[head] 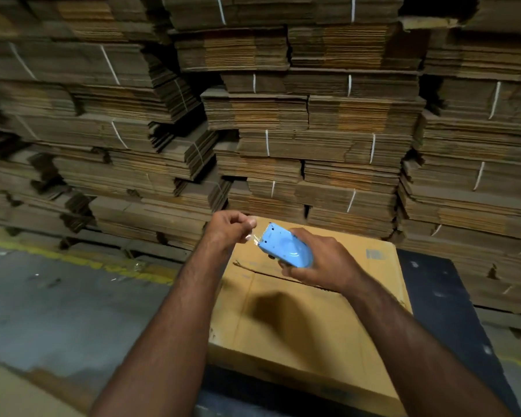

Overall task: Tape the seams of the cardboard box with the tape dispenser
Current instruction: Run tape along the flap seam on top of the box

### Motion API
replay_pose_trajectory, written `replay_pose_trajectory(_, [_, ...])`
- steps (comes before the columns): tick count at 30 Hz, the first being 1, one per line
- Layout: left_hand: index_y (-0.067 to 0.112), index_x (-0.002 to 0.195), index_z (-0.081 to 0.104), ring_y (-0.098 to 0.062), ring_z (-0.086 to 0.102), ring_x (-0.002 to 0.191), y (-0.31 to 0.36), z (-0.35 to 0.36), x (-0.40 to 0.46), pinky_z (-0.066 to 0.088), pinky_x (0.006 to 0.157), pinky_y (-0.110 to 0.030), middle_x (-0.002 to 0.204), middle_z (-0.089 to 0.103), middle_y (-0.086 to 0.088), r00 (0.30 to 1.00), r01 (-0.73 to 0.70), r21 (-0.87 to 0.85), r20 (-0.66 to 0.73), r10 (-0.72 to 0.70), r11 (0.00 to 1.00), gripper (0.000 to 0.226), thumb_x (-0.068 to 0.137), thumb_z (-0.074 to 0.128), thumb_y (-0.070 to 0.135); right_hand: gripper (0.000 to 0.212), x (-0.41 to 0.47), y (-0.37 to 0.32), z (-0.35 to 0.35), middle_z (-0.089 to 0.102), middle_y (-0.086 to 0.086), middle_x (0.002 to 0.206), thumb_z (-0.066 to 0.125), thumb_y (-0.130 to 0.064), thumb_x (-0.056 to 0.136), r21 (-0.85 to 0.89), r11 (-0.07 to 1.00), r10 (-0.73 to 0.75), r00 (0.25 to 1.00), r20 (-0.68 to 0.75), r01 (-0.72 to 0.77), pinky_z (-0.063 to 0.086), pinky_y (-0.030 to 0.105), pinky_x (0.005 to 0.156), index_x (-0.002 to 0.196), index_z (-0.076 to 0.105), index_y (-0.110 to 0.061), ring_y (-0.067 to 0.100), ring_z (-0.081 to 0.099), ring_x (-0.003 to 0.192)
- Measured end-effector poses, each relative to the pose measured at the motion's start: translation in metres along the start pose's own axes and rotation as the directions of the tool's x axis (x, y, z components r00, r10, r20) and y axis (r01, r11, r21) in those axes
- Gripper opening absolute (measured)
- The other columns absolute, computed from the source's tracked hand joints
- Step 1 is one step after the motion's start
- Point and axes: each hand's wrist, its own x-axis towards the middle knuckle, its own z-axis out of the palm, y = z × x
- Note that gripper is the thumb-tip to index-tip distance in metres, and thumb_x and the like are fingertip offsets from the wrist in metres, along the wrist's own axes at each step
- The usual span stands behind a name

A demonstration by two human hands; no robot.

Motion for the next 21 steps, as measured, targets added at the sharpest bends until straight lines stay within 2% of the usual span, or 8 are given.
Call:
replay_pose_trajectory(3, [0.007, 0.074, 0.068, -0.019, 0.059, 0.060, -0.013, -0.001, 0.006, 0.054, 0.065, -0.033, 0.067, 0.067, -0.008, 0.985, 0.083, -0.020, -0.152, -0.085, 0.996, 0.013, 0.084, 0.074, 0.011, 0.081, 0.009, 0.019, -0.003, 0.062, -0.001, 0.125, 0.072, -0.061, 0.073, -0.020, 0.999, -0.044, 0.995, 0.087, 0.046, 0.050, 0.035, 0.083, 0.142, 0.039, -0.034, 0.022, 0.058, 0.104])
replay_pose_trajectory(5, [0.013, 0.070, 0.066, -0.018, 0.060, 0.060, -0.017, -0.004, 0.011, 0.053, 0.062, -0.029, 0.069, 0.068, -0.008, 0.967, 0.140, 0.065, -0.224, -0.123, 0.988, 0.018, 0.086, 0.074, 0.014, 0.076, 0.012, 0.034, -0.003, 0.064, -0.002, 0.121, 0.070, -0.061, 0.074, 0.000, 0.998, -0.066, 0.989, 0.132, 0.066, 0.049, 0.032, 0.080, 0.140, 0.043, -0.033, 0.021, 0.059, 0.101])
replay_pose_trajectory(8, [0.015, 0.066, 0.062, -0.018, 0.057, 0.059, -0.029, -0.004, 0.019, 0.047, 0.058, -0.029, 0.065, 0.064, -0.006, 0.950, 0.170, 0.142, -0.288, -0.124, 0.975, 0.024, 0.088, 0.072, 0.015, 0.078, 0.030, 0.045, -0.001, 0.068, -0.002, 0.110, 0.055, -0.071, 0.068, 0.018, 0.989, -0.149, 0.975, 0.166, 0.148, 0.048, 0.032, 0.077, 0.135, 0.050, -0.031, 0.025, 0.063, 0.098])
replay_pose_trajectory(14, [0.022, 0.064, 0.064, -0.022, 0.067, 0.075, -0.060, -0.015, 0.038, 0.056, 0.073, -0.032, 0.070, 0.068, 0.000, 0.887, 0.256, 0.233, -0.444, -0.131, 0.938, 0.023, 0.084, 0.076, 0.021, 0.077, 0.072, 0.033, 0.016, 0.064, -0.002, 0.116, 0.068, -0.063, 0.075, -0.021, 0.979, -0.184, 0.931, 0.314, 0.200, 0.051, 0.036, 0.076, 0.142, 0.034, -0.043, 0.022, 0.058, 0.097])
replay_pose_trajectory(18, [0.025, 0.060, 0.062, -0.021, 0.069, 0.078, -0.096, -0.019, 0.052, 0.058, 0.076, -0.034, 0.072, 0.070, 0.002, 0.872, 0.319, 0.294, -0.463, -0.158, 0.901, 0.026, 0.082, 0.076, 0.027, 0.081, 0.089, 0.022, 0.045, 0.063, -0.003, 0.118, 0.065, -0.075, 0.070, -0.061, 0.973, -0.185, 0.907, 0.378, 0.224, 0.051, 0.037, 0.077, 0.137, 0.031, -0.047, 0.022, 0.058, 0.100])
replay_pose_trajectory(21, [0.025, 0.062, 0.064, -0.019, 0.067, 0.075, -0.122, -0.021, 0.061, 0.057, 0.076, -0.036, 0.071, 0.069, 0.006, 0.871, 0.371, 0.308, -0.442, -0.214, 0.876, 0.022, 0.079, 0.076, 0.034, 0.081, 0.097, 0.020, 0.062, 0.061, -0.007, 0.123, 0.064, -0.075, 0.072, -0.118, 0.969, -0.150, 0.896, 0.419, 0.218, 0.046, 0.034, 0.075, 0.141, 0.031, -0.047, 0.021, 0.056, 0.105])
